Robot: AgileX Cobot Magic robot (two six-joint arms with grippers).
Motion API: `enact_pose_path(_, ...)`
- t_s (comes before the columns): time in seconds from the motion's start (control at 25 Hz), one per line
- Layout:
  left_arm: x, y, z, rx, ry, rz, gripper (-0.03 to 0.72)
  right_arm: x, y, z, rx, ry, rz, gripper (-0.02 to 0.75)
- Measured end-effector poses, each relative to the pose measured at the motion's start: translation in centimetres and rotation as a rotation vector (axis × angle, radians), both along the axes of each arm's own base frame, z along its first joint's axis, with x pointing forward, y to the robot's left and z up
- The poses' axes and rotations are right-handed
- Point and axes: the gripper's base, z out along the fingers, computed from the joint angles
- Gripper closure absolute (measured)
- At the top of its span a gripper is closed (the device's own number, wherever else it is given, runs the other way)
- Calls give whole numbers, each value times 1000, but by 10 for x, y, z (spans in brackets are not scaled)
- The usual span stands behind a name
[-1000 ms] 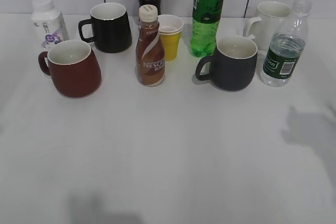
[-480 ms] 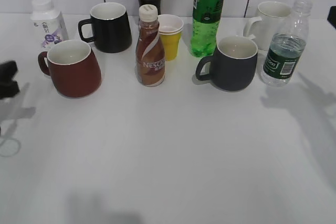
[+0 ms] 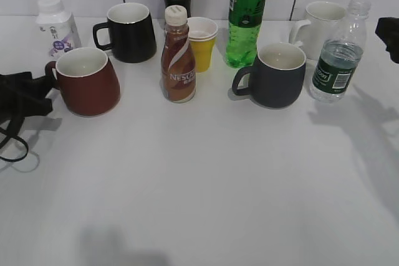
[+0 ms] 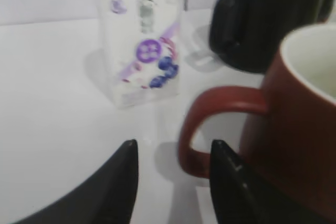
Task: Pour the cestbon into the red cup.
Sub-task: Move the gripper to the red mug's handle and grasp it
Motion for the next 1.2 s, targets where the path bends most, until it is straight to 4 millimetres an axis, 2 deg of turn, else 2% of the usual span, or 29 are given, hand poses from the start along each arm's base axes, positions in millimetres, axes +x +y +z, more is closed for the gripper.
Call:
enact_pose_path(0.2,6,-4,-7,23,26,-50,347,0,0,0,0,-1,0,151)
enact_pose_path(0.36,11,-4,-4,24,9,-49,347,0,0,0,0,-1,0,151)
enact_pose_path(0.52,21,-4,-1,28,-7,-48,347,0,0,0,0,-2,0,151)
enact_pose_path(0.68,33,-4,-9,36,14,-48,347,0,0,0,1,-2,0,151)
enact_pose_path(0.88,46,-5,-9,39,-14,-64,347,0,0,0,1,-3,0,151)
enact_pose_path(1.2,60,-12,-14,60,-46,-139,347,0,0,0,1,-3,0,151)
